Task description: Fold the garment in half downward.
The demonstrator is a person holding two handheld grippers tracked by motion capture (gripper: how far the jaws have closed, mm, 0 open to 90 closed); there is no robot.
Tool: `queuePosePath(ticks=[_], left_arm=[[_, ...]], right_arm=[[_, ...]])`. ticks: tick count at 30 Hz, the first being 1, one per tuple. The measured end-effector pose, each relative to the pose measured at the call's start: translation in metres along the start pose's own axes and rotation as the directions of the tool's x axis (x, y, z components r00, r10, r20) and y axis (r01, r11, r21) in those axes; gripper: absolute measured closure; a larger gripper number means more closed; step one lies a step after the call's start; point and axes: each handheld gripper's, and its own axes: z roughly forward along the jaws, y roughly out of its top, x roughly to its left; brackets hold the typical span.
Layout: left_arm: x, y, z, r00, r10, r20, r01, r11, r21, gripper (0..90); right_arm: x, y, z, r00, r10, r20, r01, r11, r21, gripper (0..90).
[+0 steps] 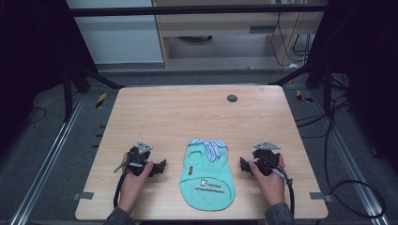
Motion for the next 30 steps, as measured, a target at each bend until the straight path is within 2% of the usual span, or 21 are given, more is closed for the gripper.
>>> queuePosePath(ticks=[10, 16, 17, 18, 19, 20, 21, 22, 23, 24, 25, 26, 27, 28, 29, 30], left_arm=[[0.000, 0.000, 0.000, 1.0000, 0.002, 0.005, -0.002, 1.0000, -0.002, 0.0], [-0.001, 0.001, 0.000, 0.9994, 0.024, 0.024, -0.024, 0.9997, -0.006, 0.4], [-0.002, 0.001, -0.001, 0.9992, 0.028, 0.029, -0.028, 0.9996, -0.008, 2.3], [-0.006, 0.001, -0.001, 0.9977, 0.053, 0.042, -0.053, 0.9986, -0.009, 3.9], [-0.006, 0.001, -0.001, 0.9977, 0.053, 0.042, -0.053, 0.9986, -0.009, 4.5], [-0.011, 0.002, -0.003, 0.9956, 0.075, 0.055, -0.075, 0.9971, -0.009, 5.4], [-0.011, 0.002, -0.003, 0.9956, 0.075, 0.055, -0.075, 0.9971, -0.009, 6.4], [-0.017, 0.004, -0.005, 0.9934, 0.089, 0.072, -0.088, 0.9958, -0.025, 7.1], [-0.017, 0.004, -0.005, 0.9934, 0.089, 0.072, -0.088, 0.9958, -0.025, 7.1], [-0.027, 0.010, -0.009, 0.9853, 0.146, 0.088, -0.145, 0.9892, -0.022, 8.9], [-0.033, 0.015, -0.011, 0.9797, 0.167, 0.111, -0.165, 0.9859, -0.029, 11.4], [-0.038, 0.020, -0.011, 0.9752, 0.189, 0.115, -0.187, 0.9820, -0.031, 13.7], [-0.038, 0.020, -0.011, 0.9752, 0.189, 0.115, -0.187, 0.9820, -0.031, 14.5], [-0.045, 0.034, -0.009, 0.9655, 0.223, 0.135, -0.222, 0.9748, -0.018, 15.8], [-0.045, 0.034, -0.009, 0.9655, 0.223, 0.135, -0.222, 0.9748, -0.018, 17.3], [-0.048, 0.049, -0.005, 0.9608, 0.221, 0.168, -0.222, 0.9749, -0.009, 18.4]], right_arm=[[0.002, -0.001, -0.001, 0.9999, -0.007, -0.010, 0.007, 1.000, 0.002, 1.0], [0.002, -0.001, -0.001, 0.9997, -0.014, -0.018, 0.014, 1.000, -0.002, 2.4], [0.003, -0.001, -0.002, 0.9997, -0.019, -0.018, 0.019, 1.000, -0.006, 4.2], [0.004, -0.002, -0.003, 0.9995, -0.024, -0.022, 0.023, 1.000, -0.014, 7.9], [0.005, -0.002, -0.004, 0.9993, -0.024, -0.028, 0.024, 1.000, -0.018, 10.6], [0.006, -0.001, -0.005, 0.9992, -0.024, -0.033, 0.023, 1.000, -0.020, 16.6], [0.006, -0.001, -0.005, 0.9992, -0.024, -0.033, 0.023, 1.000, -0.020, 16.6], [0.010, 0.001, -0.007, 0.9978, -0.039, -0.054, 0.038, 0.999, -0.024, 25.3], [0.010, 0.001, -0.007, 0.9978, -0.039, -0.054, 0.038, 0.999, -0.024, 25.3], [0.016, 0.004, -0.007, 0.9939, -0.060, -0.092, 0.059, 0.998, -0.016, 29.5], [0.018, 0.005, -0.007, 0.9920, -0.074, -0.103, 0.072, 0.997, -0.022, 32.3], [0.023, 0.007, -0.008, 0.9860, -0.095, -0.137, 0.093, 0.996, -0.018, 35.3], [0.023, 0.007, -0.008, 0.9860, -0.095, -0.137, 0.093, 0.996, -0.018, 35.3], [0.028, 0.013, -0.007, 0.9785, -0.131, -0.159, 0.133, 0.991, 0.001, 42.1], [0.028, 0.013, -0.007, 0.9785, -0.131, -0.159, 0.133, 0.991, 0.001, 42.1], [0.033, 0.023, -0.006, 0.9712, -0.170, -0.167, 0.171, 0.985, -0.006, 45.8]])
